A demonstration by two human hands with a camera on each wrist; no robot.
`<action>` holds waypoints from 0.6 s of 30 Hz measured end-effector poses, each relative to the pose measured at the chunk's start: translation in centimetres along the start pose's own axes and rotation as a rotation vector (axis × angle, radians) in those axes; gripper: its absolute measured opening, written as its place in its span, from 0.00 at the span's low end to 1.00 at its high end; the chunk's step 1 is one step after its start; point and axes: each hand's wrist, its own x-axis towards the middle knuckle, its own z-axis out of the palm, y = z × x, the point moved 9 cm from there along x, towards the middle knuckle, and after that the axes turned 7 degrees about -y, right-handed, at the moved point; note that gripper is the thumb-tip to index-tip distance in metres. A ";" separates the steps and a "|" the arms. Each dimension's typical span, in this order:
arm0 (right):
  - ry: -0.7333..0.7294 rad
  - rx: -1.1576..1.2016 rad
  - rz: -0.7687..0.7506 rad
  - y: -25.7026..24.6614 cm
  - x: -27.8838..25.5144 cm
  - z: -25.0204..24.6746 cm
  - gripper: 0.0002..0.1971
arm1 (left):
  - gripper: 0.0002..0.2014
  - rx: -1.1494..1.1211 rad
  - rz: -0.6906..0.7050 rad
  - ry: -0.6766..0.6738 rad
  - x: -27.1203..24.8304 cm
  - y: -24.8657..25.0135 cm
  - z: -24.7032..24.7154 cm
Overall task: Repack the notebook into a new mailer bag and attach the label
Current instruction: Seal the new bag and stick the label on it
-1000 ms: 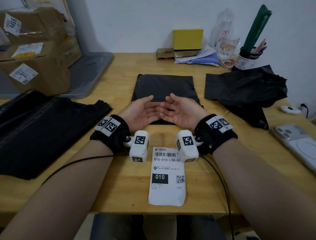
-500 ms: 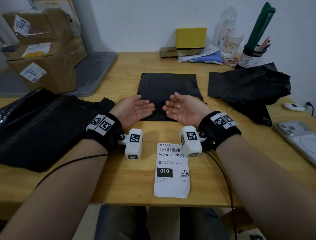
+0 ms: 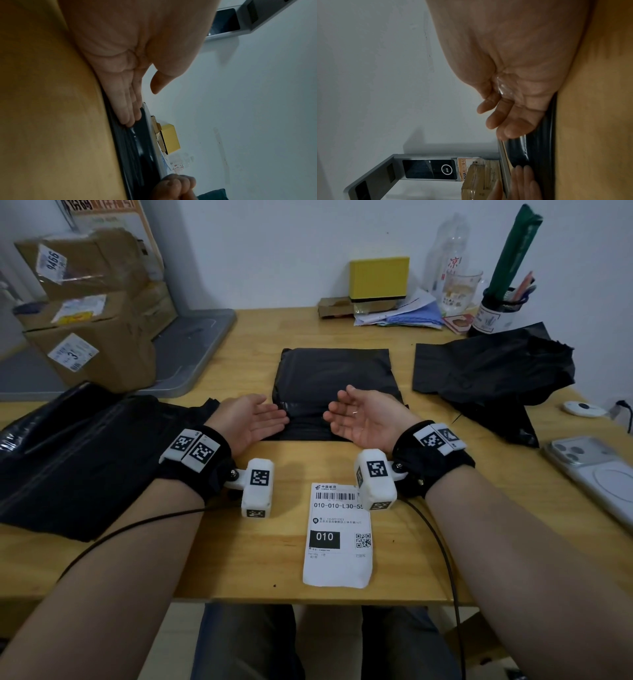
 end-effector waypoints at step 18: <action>0.024 -0.029 0.019 0.0 0.1 -0.1 0.18 | 0.20 0.133 0.005 -0.172 0.4 -0.9 7.3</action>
